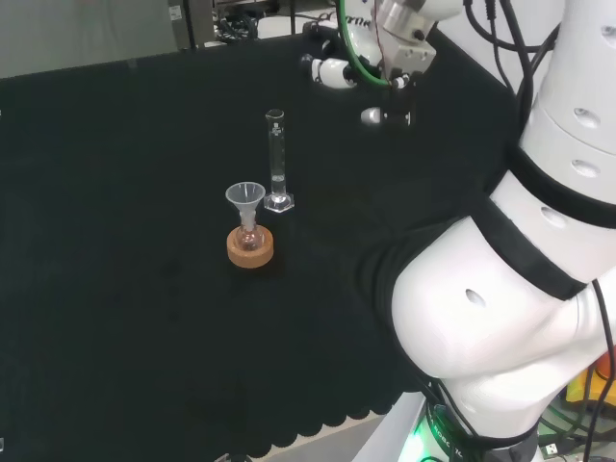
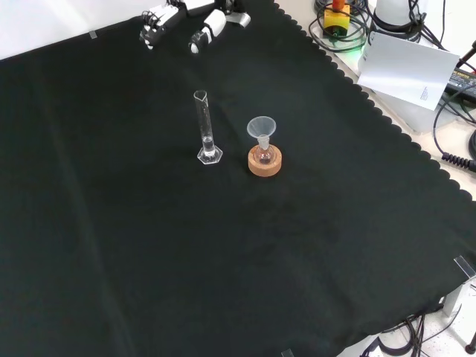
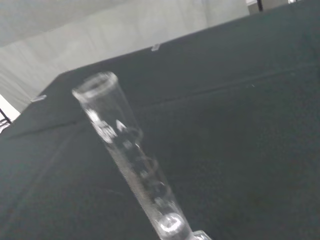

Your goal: Pick up the graduated cylinder.

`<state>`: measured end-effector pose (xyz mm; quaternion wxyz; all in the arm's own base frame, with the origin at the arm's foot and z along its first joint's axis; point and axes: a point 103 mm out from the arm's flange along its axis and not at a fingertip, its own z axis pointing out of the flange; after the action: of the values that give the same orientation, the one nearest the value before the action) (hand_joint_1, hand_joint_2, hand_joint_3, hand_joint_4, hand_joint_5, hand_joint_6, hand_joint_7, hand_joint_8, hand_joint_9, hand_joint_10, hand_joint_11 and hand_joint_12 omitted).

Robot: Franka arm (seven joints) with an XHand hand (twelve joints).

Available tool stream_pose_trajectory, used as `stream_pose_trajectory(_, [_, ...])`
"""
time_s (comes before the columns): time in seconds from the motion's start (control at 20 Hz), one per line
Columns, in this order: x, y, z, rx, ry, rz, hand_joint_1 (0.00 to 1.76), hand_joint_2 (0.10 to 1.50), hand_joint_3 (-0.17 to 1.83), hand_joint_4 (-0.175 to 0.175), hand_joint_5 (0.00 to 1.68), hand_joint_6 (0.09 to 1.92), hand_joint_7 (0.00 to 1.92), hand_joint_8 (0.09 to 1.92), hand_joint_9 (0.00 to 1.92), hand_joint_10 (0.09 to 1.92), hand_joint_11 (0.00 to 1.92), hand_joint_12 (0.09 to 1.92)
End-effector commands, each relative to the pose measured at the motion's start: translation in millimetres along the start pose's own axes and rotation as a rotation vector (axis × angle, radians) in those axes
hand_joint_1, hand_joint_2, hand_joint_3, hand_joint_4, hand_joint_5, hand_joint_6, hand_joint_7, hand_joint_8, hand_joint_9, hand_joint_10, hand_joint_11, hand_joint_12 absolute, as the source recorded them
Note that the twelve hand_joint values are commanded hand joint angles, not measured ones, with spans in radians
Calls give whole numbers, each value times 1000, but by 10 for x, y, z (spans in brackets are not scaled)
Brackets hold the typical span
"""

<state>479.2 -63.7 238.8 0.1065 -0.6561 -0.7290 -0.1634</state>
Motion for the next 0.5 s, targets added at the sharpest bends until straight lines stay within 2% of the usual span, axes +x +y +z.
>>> stream_pose_trajectory(0.05, [-148,-246,434,-2,90,-50,480,1219,-104,-64,372,87,162,676,396,649,126,1390])
stream_pose_trajectory(0.25, [-175,-331,601,14,132,-72,491,1214,-111,-63,368,87,164,679,395,656,132,1390])
stream_pose_trajectory(0.5, [-209,-371,773,30,153,-64,509,1204,-122,-62,366,87,183,686,404,664,151,1386])
